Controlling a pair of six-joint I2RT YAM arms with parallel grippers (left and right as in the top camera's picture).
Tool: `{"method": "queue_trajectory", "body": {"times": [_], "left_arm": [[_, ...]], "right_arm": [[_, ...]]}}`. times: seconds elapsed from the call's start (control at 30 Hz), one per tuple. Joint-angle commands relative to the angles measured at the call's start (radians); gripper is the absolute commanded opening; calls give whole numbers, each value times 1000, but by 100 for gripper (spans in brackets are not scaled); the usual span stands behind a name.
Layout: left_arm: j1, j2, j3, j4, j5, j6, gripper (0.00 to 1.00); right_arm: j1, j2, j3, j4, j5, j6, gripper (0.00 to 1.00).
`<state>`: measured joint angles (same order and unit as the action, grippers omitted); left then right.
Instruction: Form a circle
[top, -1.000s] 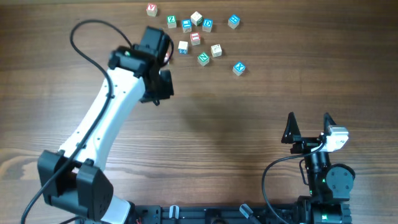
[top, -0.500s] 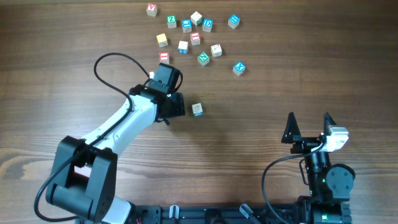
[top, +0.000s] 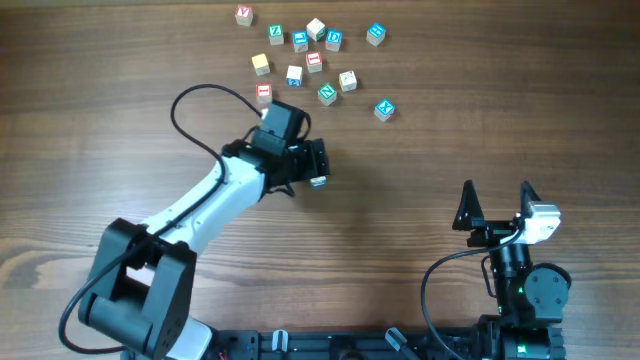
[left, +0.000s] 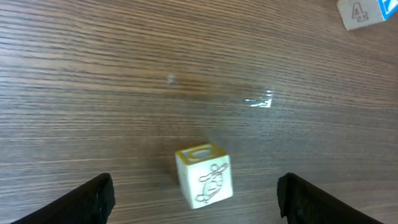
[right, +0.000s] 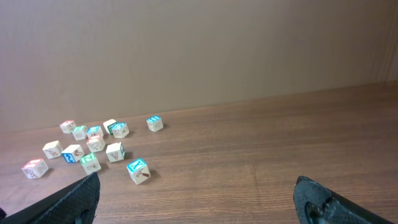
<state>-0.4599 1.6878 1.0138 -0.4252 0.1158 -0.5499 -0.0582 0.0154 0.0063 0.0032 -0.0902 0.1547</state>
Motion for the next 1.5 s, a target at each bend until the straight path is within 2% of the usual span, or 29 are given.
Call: {"method": "queue_trajectory", "body": {"times": [0.0,0.17,0.2,0.37,0.53,0.67,0.8,1.03,1.3,1.33,1.47], "left_arm": [[-55,52,-8,19,-68,-39,85],[-95,139,-8,35,-166,-96,85],[-95,154,-8,39,-166,-96,82],[-92,164,-8,63,-229,-95,49],[-89,164,-8,60,-275,-94,28],[-48,164,-8,53,-290,-95,27],[25,162,-8,17,-290,-95,32],[145,162,-8,-5,-281,-94,33],[164,162,-8,16,-282,-84,38],[164,162,-8,31,-283,-82,42],[163,162,-8,43,-282,-83,42]], "right_arm": [[-5,-8,-1,3,-16,-9,100],[-5,-8,-1,3,-16,-10,100],[-5,-8,-1,3,-16,-10,100],[-5,-8,-1,3,-16,-10,100],[-5,-8,-1,3,-16,-10,100],[-5,-8,-1,3,-16,-9,100],[-5,-8,-1,3,-16,-10,100],[-5,-8,-1,3,-16,-10,100],[-5,-8,-1,3,-16,-9,100],[-5,-8,-1,3,-16,-10,100],[-5,-8,-1,3,-16,-10,100]]}}
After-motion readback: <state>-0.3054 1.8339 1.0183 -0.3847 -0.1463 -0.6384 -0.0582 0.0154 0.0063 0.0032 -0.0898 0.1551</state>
